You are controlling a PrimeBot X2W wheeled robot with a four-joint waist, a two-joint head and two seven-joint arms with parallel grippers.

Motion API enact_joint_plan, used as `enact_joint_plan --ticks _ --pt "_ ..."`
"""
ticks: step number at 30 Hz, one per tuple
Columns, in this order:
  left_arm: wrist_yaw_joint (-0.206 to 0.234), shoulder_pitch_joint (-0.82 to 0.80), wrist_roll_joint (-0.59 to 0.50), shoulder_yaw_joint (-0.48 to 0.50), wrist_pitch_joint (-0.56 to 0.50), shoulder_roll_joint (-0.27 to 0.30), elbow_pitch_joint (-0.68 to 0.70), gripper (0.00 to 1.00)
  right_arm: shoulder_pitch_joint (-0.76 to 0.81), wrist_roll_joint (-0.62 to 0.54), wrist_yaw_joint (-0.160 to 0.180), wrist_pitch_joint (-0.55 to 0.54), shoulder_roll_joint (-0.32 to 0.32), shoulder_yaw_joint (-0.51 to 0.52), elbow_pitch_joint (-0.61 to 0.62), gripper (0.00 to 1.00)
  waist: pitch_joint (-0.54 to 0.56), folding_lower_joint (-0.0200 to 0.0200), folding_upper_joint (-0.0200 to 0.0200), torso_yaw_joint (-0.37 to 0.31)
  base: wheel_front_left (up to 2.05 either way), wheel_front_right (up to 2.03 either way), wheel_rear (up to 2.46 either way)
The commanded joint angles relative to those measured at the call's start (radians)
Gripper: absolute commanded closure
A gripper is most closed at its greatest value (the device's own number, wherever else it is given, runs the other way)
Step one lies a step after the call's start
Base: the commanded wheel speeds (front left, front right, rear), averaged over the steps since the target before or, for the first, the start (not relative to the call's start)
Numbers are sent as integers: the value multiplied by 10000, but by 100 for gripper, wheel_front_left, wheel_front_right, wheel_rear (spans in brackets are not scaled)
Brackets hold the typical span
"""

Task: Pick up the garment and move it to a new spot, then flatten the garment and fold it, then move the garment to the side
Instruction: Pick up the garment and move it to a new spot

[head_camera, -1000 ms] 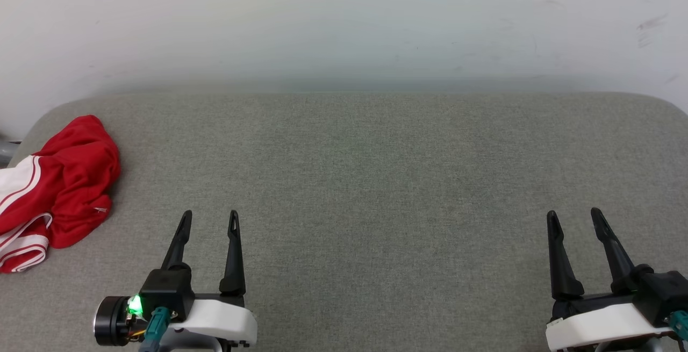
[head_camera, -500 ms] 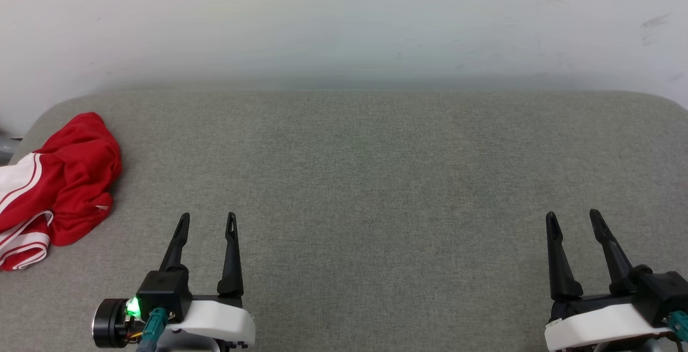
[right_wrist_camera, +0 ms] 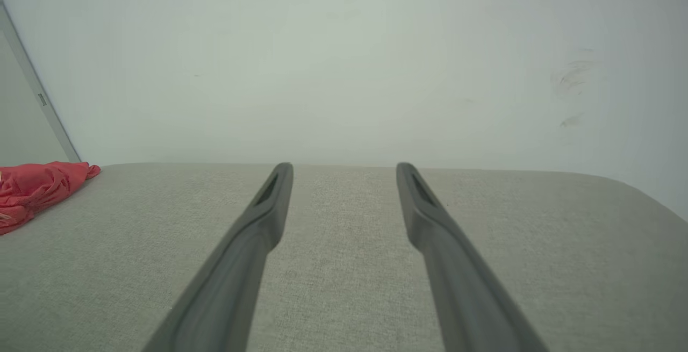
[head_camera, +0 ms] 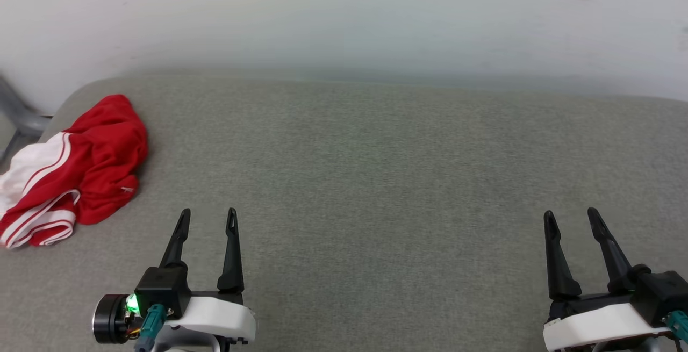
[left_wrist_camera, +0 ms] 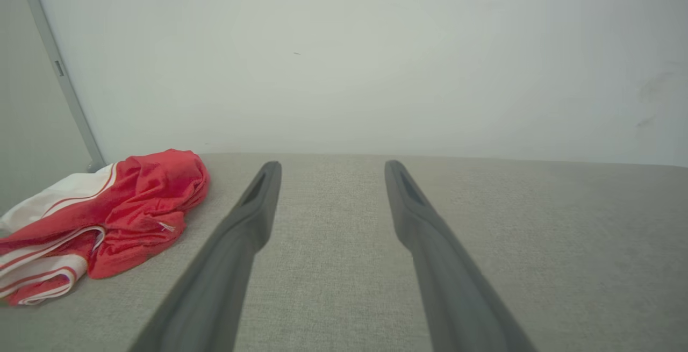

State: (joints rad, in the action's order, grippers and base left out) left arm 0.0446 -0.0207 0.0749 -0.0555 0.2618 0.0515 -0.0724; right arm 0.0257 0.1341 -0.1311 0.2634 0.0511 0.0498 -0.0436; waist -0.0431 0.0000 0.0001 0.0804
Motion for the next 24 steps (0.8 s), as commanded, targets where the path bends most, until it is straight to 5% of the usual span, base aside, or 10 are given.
enact_joint_plan --ticks 1,24 --pt "17 -86 17 40 49 -19 -14 0 23 3 7 21 -15 -17 20 0 -39 0 -1 229 0 0 0" --pt "398 -80 621 264 40 -19 14 0 106 -232 7 21 -16 -228 110 0 -263 0 -1 3033 0 0 0"
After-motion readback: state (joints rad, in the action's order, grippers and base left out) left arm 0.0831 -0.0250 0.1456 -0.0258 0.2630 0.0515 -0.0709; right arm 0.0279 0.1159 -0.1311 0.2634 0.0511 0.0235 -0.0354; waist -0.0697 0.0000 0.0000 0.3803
